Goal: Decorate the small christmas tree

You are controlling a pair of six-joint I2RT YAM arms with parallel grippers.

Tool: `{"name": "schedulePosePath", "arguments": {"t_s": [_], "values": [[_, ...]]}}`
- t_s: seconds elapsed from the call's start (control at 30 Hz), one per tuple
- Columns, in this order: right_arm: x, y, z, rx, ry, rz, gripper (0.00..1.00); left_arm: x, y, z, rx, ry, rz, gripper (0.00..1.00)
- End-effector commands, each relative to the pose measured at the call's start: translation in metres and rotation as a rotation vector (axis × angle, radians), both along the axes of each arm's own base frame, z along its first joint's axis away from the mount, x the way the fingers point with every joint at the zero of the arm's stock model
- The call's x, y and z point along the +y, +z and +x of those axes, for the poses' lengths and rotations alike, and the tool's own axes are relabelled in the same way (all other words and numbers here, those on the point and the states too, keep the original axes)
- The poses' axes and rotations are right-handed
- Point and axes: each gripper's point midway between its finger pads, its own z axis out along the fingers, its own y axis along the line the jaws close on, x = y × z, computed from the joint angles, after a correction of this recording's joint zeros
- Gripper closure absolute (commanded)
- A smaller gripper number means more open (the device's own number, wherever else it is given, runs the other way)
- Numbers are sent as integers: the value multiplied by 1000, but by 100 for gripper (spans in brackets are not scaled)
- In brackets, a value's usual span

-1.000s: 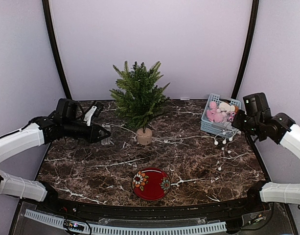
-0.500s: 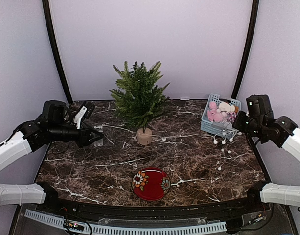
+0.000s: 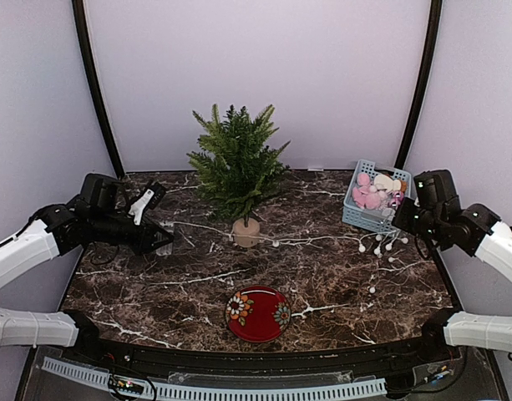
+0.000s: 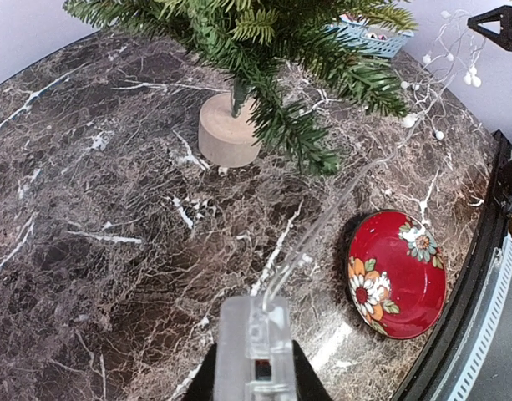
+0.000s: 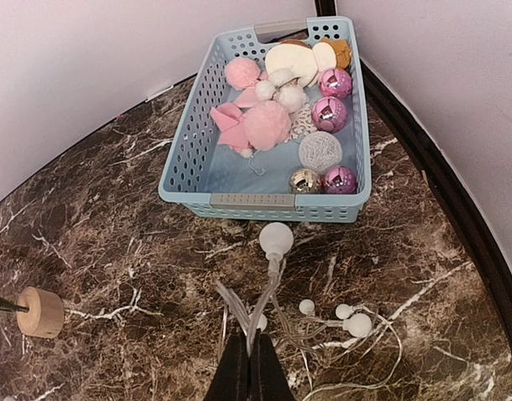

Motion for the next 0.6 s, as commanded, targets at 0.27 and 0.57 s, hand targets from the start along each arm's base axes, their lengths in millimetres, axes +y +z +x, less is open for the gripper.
{"name": "schedulePosePath", "arguments": {"t_s": [0.27,0.57], "values": [[-2,4,9,-32,-28,3,100,-2,19,18,-48,6,42,100],[-9,5,8,-27,-57,-33,100,-10,19,35,-49,-4,58,100]]}}
